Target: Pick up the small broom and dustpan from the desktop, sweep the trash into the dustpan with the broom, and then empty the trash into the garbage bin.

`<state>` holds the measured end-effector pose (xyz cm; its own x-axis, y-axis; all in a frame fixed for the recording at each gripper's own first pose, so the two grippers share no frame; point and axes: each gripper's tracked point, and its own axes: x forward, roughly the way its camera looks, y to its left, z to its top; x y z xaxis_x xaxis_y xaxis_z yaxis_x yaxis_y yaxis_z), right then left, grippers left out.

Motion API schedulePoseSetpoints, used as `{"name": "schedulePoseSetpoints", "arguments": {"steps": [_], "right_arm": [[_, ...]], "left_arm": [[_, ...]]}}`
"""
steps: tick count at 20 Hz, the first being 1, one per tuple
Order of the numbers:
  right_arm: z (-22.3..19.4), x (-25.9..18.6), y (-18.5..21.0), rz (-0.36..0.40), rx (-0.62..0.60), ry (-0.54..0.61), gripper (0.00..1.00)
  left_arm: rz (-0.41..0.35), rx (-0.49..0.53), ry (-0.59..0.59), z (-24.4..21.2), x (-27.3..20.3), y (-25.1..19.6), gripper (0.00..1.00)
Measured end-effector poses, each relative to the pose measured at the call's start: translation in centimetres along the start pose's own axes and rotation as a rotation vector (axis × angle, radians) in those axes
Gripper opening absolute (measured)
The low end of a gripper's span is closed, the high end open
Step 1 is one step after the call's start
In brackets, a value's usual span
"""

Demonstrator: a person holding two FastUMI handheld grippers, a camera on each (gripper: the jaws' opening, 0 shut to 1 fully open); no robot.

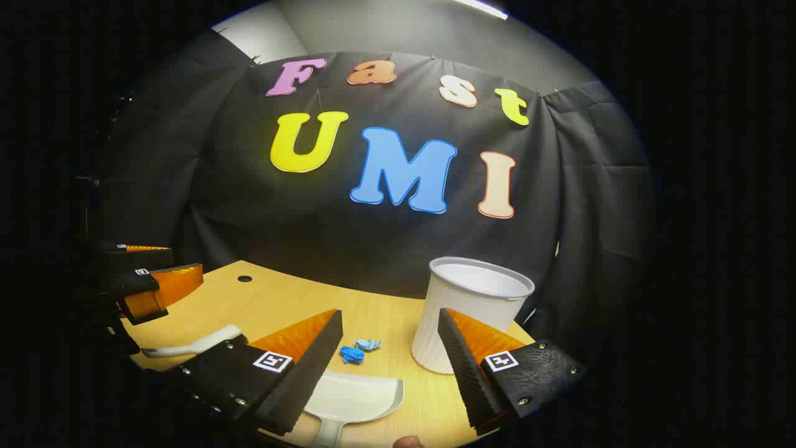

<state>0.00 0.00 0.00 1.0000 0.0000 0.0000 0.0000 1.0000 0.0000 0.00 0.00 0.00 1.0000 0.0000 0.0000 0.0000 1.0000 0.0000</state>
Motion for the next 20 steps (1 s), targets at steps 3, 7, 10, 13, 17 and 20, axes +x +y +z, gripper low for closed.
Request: {"name": "schedulePoseSetpoints", "arguments": {"steps": [3, 7, 10, 13, 17, 20], "right_arm": [[-1.2, 0.1, 0.2, 0.002, -0.006, 0.046, 0.96], [-2.0, 0.2, 0.7, 0.004, -0.006, 0.079, 0.97], [-2.3, 0.2, 1.1, 0.007, 0.002, 0.101, 1.00], [-3.7, 0.2, 1.7, 0.017, -0.001, 0.152, 0.97], [-6.6, -0.6, 2.7, 0.043, -0.013, 0.268, 1.00], [-9.7, -1.4, 3.4, 0.062, 0.002, 0.372, 0.97]], "left_arm": [[0.001, 0.016, 0.008, -0.1, 0.2, 0.1, 0.95], [0.014, 0.042, 0.003, -0.1, 0.1, 0.3, 0.95], [0.014, 0.047, 0.035, -0.5, 0.0, 0.3, 0.95], [0.010, 0.041, 0.091, -1.3, -0.2, 0.3, 0.99], [0.012, 0.043, 0.226, -4.2, -1.0, 0.6, 0.96], [0.031, 0.051, 0.325, -7.0, -1.3, 2.0, 0.97]]}}
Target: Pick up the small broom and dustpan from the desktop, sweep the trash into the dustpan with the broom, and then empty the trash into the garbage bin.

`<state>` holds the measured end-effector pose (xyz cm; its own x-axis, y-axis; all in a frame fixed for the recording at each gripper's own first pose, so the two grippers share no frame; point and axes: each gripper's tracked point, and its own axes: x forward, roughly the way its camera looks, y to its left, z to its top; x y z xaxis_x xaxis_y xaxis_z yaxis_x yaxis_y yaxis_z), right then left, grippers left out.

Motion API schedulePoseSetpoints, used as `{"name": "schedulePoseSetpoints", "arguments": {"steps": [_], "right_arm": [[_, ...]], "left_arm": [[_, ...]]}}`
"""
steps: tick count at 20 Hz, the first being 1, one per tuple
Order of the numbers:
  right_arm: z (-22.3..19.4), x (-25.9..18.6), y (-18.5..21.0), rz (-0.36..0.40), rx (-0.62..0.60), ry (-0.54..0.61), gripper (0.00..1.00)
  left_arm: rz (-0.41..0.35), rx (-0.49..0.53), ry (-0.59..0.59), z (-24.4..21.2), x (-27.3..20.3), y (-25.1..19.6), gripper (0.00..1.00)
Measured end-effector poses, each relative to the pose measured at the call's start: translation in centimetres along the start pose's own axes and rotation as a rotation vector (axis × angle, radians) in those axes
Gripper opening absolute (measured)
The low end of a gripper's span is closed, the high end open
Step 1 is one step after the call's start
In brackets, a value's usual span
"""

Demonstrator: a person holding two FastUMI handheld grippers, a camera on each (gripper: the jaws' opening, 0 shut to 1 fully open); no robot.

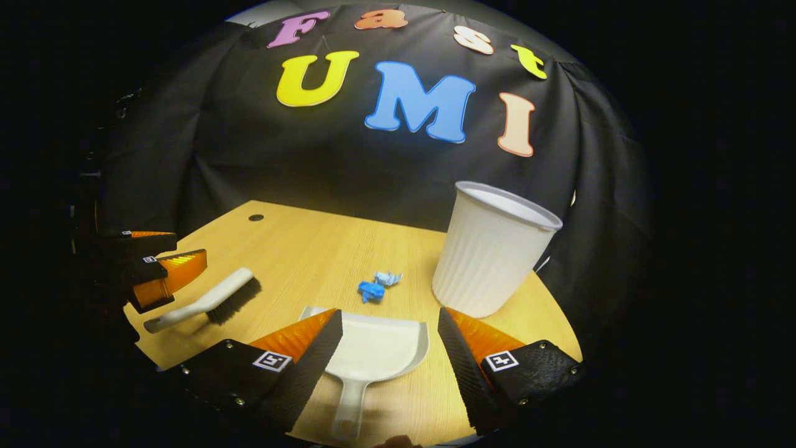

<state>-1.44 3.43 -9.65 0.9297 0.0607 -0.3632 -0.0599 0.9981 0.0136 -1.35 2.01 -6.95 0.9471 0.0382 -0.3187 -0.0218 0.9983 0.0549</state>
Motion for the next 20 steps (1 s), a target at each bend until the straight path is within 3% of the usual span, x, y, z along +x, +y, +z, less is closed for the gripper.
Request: {"name": "schedulePoseSetpoints", "arguments": {"steps": [7, 10, 12, 20], "right_arm": [[-6.5, 0.5, 1.6, 0.028, 0.043, 0.256, 0.97], [-8.6, 0.7, 1.8, 0.029, 0.059, 0.344, 0.98], [-10.0, 0.4, 1.6, 0.036, 0.053, 0.397, 0.98], [-13.9, 3.1, 3.5, 0.119, 0.071, 0.560, 0.98]], "left_arm": [[-0.021, 0.074, 0.237, -7.0, 2.6, 0.9, 1.00], [-0.044, 0.086, 0.325, -9.6, 3.2, 0.5, 0.97], [-0.044, 0.087, 0.368, -11.1, 3.6, 0.6, 1.00], [-0.067, 0.067, 0.492, -13.6, 5.6, 0.0, 0.97]]}}
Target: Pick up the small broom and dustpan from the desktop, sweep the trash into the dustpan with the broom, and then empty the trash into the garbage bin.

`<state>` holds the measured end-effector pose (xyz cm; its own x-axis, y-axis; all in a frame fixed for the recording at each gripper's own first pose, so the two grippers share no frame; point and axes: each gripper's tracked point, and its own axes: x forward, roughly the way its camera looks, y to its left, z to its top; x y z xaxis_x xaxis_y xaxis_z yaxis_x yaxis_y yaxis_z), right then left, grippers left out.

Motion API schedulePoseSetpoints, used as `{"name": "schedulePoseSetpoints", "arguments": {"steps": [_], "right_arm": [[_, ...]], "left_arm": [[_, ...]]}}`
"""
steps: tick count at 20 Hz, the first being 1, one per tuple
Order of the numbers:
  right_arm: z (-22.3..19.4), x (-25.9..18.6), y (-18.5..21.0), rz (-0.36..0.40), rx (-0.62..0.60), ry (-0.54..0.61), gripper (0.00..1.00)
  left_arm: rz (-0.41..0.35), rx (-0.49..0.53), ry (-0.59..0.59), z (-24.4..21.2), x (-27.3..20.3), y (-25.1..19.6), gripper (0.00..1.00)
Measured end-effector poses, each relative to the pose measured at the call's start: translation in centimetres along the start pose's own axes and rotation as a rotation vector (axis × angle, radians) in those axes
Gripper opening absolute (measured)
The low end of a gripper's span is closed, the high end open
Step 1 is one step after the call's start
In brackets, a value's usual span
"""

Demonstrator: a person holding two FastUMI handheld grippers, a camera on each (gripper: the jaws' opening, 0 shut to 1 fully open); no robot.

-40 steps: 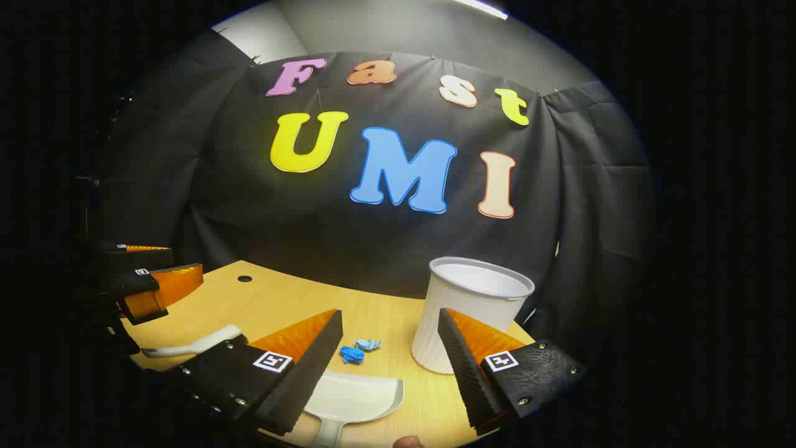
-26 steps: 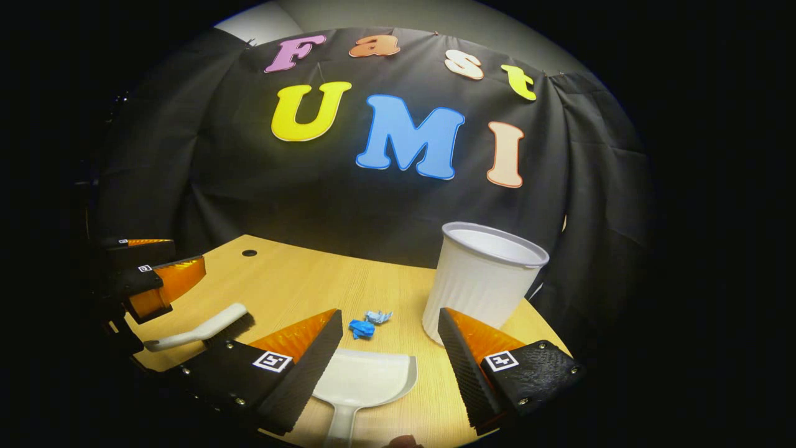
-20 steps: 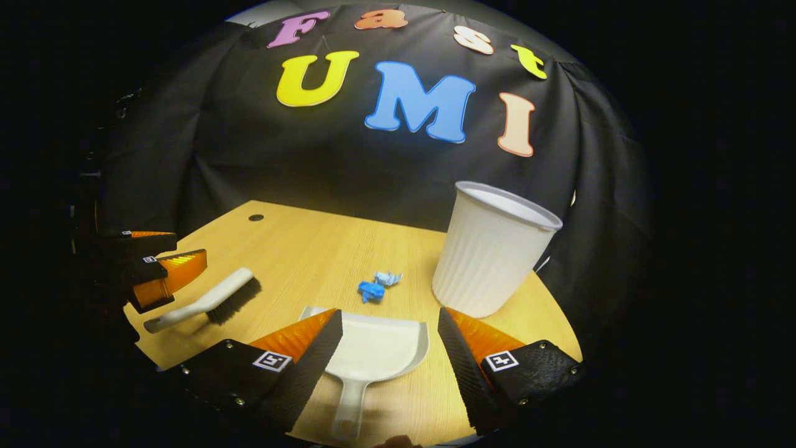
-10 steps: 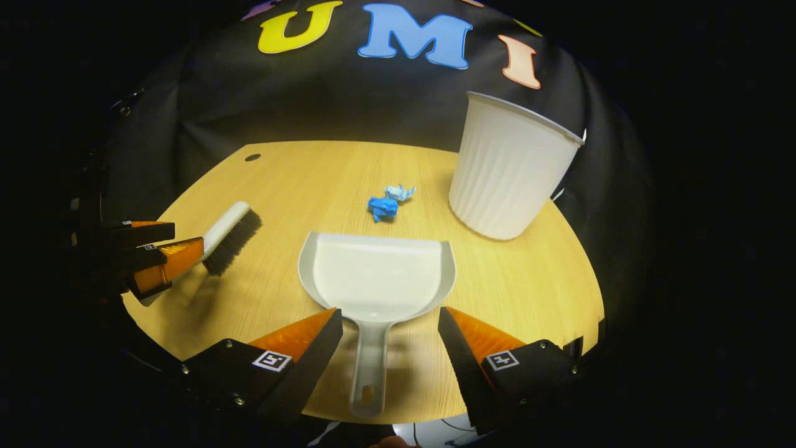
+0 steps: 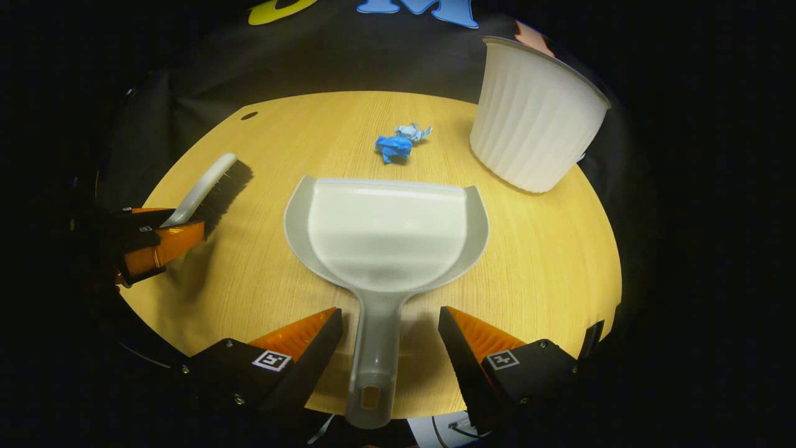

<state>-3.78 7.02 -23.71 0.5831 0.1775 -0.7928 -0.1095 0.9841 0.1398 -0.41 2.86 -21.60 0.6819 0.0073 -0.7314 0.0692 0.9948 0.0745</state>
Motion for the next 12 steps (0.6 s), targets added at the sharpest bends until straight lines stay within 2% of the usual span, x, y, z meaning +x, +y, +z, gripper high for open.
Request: {"name": "schedulePoseSetpoints", "arguments": {"steps": [2, 3, 5, 6, 7, 8, 10, 11, 12], "right_arm": [[-0.2, 0.9, 0.2, 0.011, -0.004, 0.030, 0.98], [-0.2, 1.1, 0.3, 0.015, -0.007, 0.039, 0.95], [-0.1, 1.5, 0.5, 0.035, -0.018, 0.049, 0.94], [-0.1, 1.8, 0.5, 0.043, -0.019, 0.053, 0.88], [0.0, 2.0, 0.5, 0.044, -0.019, 0.055, 0.78], [0.0, 2.0, 0.3, 0.047, -0.023, 0.055, 0.76], [0.2, 2.1, 0.1, 0.046, -0.024, 0.049, 0.71], [0.5, 2.1, 0.3, 0.054, -0.028, 0.046, 0.58], [0.2, 2.1, 0.3, 0.055, -0.028, 0.044, 0.54]], "left_arm": [[0.001, -0.004, 0.024, -0.2, 0.6, 0.0, 0.87], [0.001, -0.009, 0.036, -0.4, 0.9, -0.1, 0.73], [0.009, -0.014, 0.052, -0.6, 1.3, -0.3, 0.65], [0.015, -0.012, 0.050, -0.4, 1.5, -0.2, 0.68], [0.016, -0.006, 0.051, -0.3, 1.7, -0.4, 0.60], [0.022, 0.005, 0.060, -0.3, 1.8, -0.3, 0.69], [0.029, 0.023, 0.070, -0.3, 2.1, -0.3, 0.64], [0.028, 0.028, 0.066, -0.2, 2.1, -0.3, 0.51], [0.030, 0.032, 0.067, 0.1, 2.3, -0.1, 0.55]]}}
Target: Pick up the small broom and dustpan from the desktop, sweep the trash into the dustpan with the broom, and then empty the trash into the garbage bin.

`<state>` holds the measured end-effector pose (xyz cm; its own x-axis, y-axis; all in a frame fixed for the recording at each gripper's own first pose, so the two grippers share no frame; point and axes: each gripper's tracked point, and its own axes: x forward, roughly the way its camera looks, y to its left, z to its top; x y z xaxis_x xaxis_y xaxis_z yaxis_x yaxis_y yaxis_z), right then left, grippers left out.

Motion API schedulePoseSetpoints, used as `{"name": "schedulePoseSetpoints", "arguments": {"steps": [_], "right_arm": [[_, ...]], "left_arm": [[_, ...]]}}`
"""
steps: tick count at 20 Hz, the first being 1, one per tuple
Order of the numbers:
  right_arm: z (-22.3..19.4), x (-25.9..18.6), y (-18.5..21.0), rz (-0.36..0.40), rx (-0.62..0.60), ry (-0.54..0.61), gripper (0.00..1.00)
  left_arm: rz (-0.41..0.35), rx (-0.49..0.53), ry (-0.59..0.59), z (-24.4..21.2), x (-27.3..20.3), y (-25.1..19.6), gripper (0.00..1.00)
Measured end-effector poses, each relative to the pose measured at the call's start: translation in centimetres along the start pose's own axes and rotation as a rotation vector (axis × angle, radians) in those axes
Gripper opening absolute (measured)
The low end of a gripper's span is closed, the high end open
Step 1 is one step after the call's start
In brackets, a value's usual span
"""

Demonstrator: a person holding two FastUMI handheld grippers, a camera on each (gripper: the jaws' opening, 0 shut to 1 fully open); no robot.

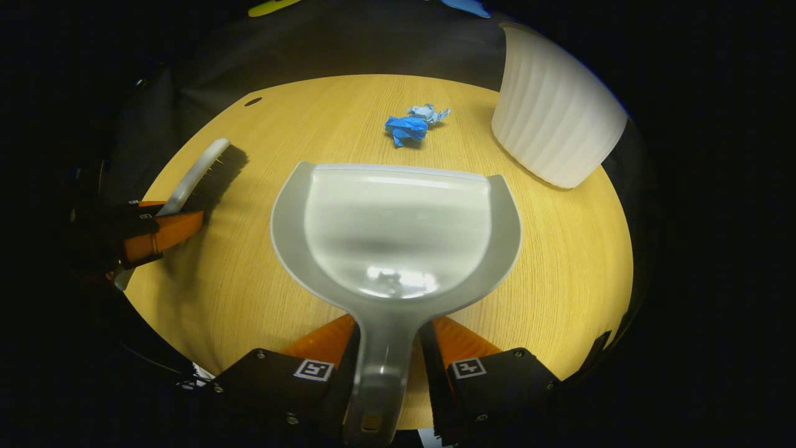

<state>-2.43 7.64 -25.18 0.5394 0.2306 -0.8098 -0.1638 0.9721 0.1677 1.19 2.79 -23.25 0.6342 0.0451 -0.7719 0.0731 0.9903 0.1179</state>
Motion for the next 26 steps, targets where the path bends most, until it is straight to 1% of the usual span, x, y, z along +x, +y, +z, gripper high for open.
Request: {"name": "schedulePoseSetpoints", "arguments": {"steps": [1, 2, 3, 5, 6, 7, 8, 9, 12, 14, 16, 18, 24, 26], "right_arm": [[0.1, -0.3, -0.1, -0.001, -0.003, -0.001, 0.42], [-0.1, -0.1, -0.1, 0.002, -0.011, 0.000, 0.39], [0.1, -0.2, -0.3, -0.003, -0.013, -0.002, 0.39], [0.1, -0.2, -0.5, 0.003, -0.028, -0.004, 0.37], [0.1, -0.1, -0.9, 0.001, -0.035, -0.007, 0.37], [0.2, -0.2, -0.9, 0.007, -0.038, -0.010, 0.34], [0.0, 0.1, -1.1, 0.010, -0.045, -0.009, 0.34], [0.1, 0.1, -1.4, 0.013, -0.055, -0.009, 0.34], [0.1, -0.2, -2.1, 0.021, -0.070, -0.007, 0.35], [0.2, -0.2, -2.7, 0.028, -0.085, -0.006, 0.34], [0.2, -0.2, -3.5, 0.039, -0.104, -0.004, 0.35], [0.3, -0.3, -4.3, 0.052, -0.122, 0.001, 0.34], [1.0, -0.3, -6.3, 0.096, -0.176, 0.022, 0.35], [1.3, -0.3, -6.8, 0.109, -0.195, 0.031, 0.34]], "left_arm": [[-0.001, 0.009, 0.001, 0.0, 0.0, -0.1, 0.52], [0.001, 0.020, 0.003, 0.2, 0.1, -0.1, 0.48], [0.001, 0.028, 0.000, 0.4, 0.4, -0.2, 0.48], [-0.001, 0.054, 0.005, 0.7, 0.5, -0.5, 0.44], [-0.002, 0.072, 0.001, 1.1, 0.7, -0.6, 0.46], [0.000, 0.080, -0.009, 1.6, 0.8, -0.8, 0.42], [-0.009, 0.092, -0.006, 1.9, 1.1, -1.1, 0.37], [-0.015, 0.106, -0.007, 2.3, 1.3, -1.3, 0.41], [-0.034, 0.133, -0.021, 4.2, 2.2, -2.6, 0.41], [-0.053, 0.137, -0.029, 5.4, 3.0, -3.7, 0.36], [-0.070, 0.143, -0.039, 6.8, 4.0, -4.8, 0.42], [-0.091, 0.141, -0.046, 8.4, 4.9, -5.7, 0.42], [-0.120, 0.158, -0.097, 13.7, 8.7, -8.3, 0.42], [-0.136, 0.162, -0.116, 15.5, 9.9, -9.5, 0.39]]}}
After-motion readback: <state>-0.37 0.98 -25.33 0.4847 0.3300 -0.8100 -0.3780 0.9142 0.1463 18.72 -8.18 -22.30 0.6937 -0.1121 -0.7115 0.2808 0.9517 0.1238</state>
